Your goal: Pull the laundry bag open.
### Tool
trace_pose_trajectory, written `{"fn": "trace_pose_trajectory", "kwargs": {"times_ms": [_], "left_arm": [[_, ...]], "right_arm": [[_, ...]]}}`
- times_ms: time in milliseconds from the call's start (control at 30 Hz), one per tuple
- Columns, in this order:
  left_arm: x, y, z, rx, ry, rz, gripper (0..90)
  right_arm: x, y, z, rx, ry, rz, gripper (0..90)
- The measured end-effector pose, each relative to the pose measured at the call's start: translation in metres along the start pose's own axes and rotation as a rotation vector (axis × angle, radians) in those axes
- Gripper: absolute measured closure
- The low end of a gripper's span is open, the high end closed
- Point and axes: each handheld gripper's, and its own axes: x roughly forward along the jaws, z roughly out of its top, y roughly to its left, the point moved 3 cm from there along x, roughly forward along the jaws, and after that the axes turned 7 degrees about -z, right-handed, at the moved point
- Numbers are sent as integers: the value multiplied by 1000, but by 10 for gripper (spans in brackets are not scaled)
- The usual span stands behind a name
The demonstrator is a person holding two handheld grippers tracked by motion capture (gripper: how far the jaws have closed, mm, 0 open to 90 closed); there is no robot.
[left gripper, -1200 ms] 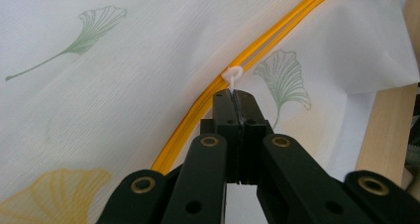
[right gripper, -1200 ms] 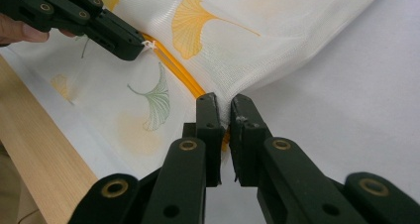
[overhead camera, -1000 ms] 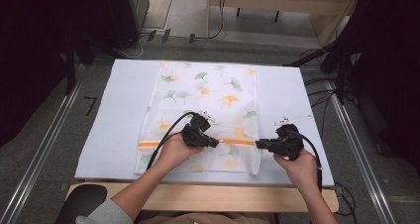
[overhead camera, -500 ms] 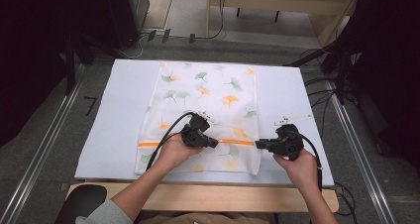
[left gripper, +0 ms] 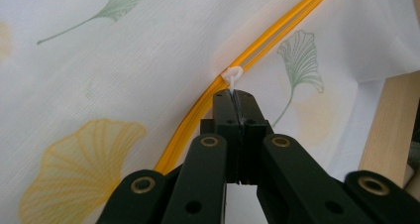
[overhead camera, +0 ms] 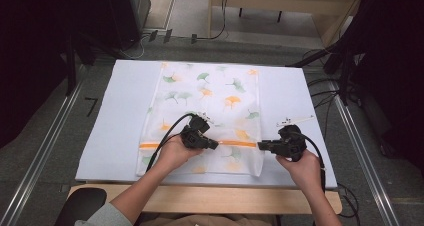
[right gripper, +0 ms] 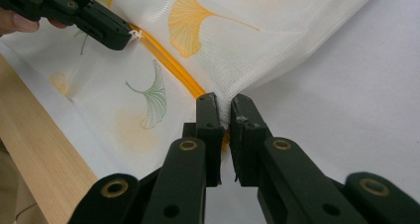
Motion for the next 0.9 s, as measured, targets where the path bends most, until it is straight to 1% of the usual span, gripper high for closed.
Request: {"fn": "trace_pose_trajectory", "kwargs": {"times_ms": [67,100,267,300,400,600,767,900], "left_arm": [[-1,1,-1,4,3,3,900],[-2,3,-2,-10,-5,5,900],[-5,6,-5,-18,3,15,900],[-8,7,-7,-22,-3,22,900],[-11,9,-9,-36,-12,23,900],[-19,12,-14,-46,-11,34,900],[-19,13,-15,-58,-22,32,900],[-19,13,-15,-59,-18,28,900]], "right_arm": [[0,0,0,0,4,0,858],[0,-1,0,-4,3,0,858],[0,0,1,-11,8,-2,858],[-1,0,1,-13,9,0,858],[-1,-1,1,-12,8,0,858],[0,-2,3,-10,13,3,858],[1,-3,4,-16,15,7,858],[1,-2,4,-14,16,8,858]]}}
